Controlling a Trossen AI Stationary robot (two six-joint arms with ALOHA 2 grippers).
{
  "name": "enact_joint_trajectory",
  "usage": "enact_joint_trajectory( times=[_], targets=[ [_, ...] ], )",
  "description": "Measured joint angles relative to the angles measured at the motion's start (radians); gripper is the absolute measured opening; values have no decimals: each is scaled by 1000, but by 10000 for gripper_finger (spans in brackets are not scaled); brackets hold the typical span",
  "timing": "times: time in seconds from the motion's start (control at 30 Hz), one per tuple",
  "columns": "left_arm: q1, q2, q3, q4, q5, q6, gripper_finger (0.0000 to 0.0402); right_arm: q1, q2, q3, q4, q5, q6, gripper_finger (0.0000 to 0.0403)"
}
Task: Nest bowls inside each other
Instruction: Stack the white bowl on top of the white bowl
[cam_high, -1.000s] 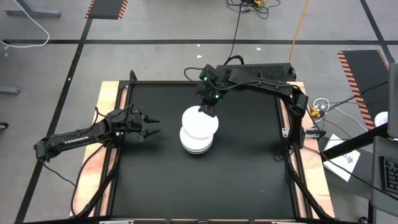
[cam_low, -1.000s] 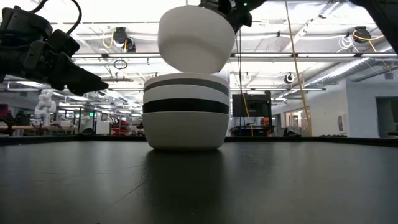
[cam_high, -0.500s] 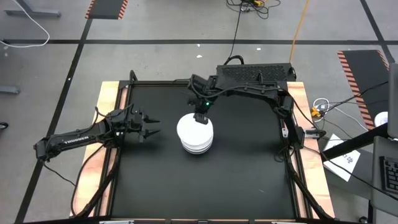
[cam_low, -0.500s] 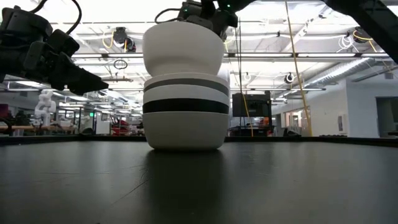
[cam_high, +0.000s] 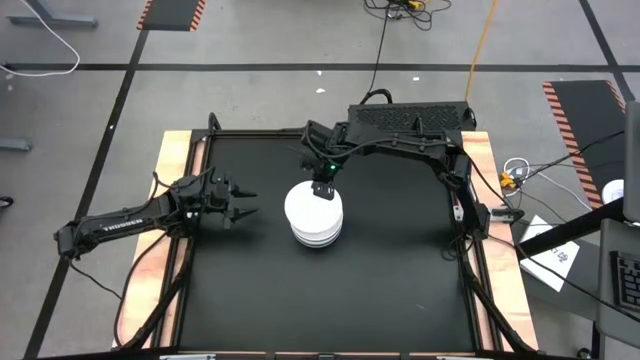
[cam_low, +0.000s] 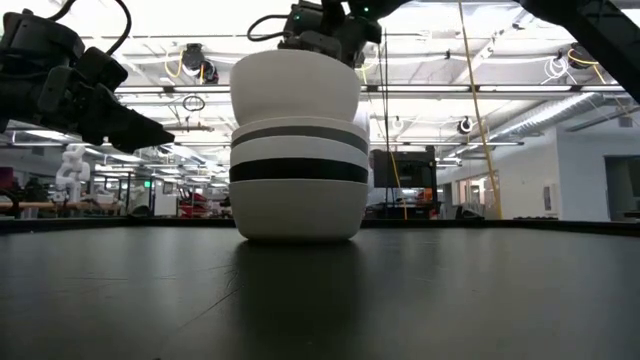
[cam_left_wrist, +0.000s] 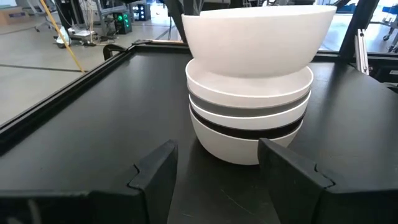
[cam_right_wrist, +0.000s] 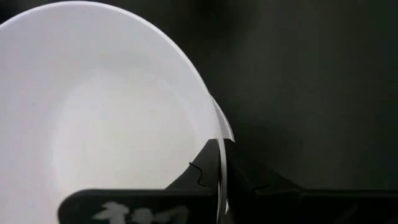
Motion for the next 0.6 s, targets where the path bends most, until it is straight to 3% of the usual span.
enact_joint_trajectory(
  times=[0.6],
  targets=[
    [0,-2,-1,21,45,1,223,14,26,-2,-7,0,-2,0]
  ],
)
